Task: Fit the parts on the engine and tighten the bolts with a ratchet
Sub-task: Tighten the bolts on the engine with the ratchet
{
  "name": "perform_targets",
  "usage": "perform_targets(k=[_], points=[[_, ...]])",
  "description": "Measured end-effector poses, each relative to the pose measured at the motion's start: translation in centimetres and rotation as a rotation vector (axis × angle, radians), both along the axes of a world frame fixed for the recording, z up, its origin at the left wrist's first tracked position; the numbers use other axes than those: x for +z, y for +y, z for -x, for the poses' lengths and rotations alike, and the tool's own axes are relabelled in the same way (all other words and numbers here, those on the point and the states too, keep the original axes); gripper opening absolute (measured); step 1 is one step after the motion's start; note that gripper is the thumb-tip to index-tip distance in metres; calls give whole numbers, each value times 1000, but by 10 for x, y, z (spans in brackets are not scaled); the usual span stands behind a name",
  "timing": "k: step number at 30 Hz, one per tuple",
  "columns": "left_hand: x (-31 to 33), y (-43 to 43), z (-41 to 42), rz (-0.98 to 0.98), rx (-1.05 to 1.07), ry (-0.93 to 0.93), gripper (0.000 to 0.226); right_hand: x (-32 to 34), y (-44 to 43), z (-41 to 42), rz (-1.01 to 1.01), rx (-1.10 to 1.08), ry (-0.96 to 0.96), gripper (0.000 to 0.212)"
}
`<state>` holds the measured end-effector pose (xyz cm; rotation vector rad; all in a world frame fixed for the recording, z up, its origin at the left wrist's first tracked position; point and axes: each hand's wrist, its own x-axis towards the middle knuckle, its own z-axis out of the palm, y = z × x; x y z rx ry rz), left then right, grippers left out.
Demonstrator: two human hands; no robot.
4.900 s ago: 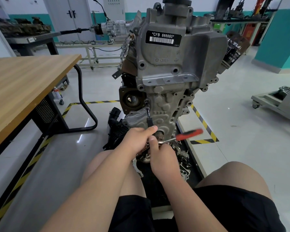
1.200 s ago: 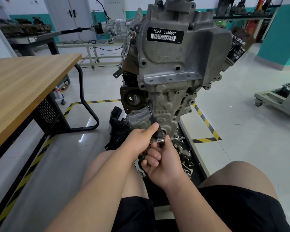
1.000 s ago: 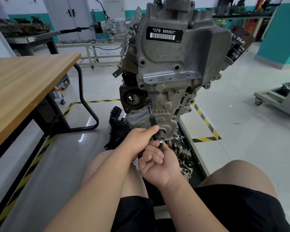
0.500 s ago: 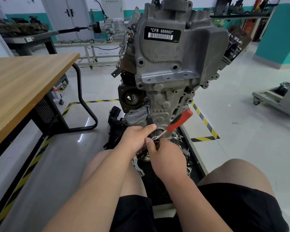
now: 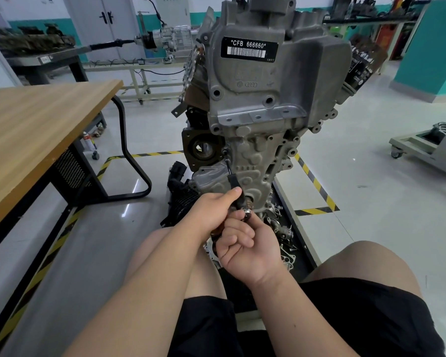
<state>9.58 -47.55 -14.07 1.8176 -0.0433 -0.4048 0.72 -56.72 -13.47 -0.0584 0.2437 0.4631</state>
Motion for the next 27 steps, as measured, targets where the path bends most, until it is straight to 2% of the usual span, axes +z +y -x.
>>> perform_targets(k=[3, 5, 6, 8, 12, 13, 15, 17, 20, 22, 25, 27], points=[[-1, 0, -1, 33, 15, -19, 40, -3, 0, -1, 24, 13, -1, 47], [-2, 1, -1, 49, 26, -21, 39, -4, 2, -4, 219, 4, 18, 54], [-2, 1, -1, 48, 40, -23, 40, -5, 3, -5, 392, -9, 31, 55], [-4, 1, -3, 33, 80, -35, 46, -8, 4, -6, 879, -69, 32, 55], [-8, 0, -6, -23, 99, -67, 50, -14, -6, -4, 2102, -142, -231, 49], [-9, 0, -7, -31, 95, -71, 49, -15, -8, -5, 2309, -128, -275, 47], [-9, 0, -6, -37, 79, -74, 45, -17, -12, -9, 2459, -159, -278, 48], [-8, 1, -6, -30, 71, -56, 45, -17, -12, -11, 2376, -226, -248, 49], [-5, 1, -4, -31, 74, -30, 55, -17, -10, -8, 1966, -323, -227, 50], [-4, 1, -3, -34, 72, -14, 58, -15, -4, -5, 1525, -320, -121, 52], [-5, 0, -3, -29, 23, 1, 50, -8, 0, -7, 619, -262, 85, 55], [-6, -1, -3, -39, 8, -28, 45, -6, 0, -6, 230, -170, 122, 59]])
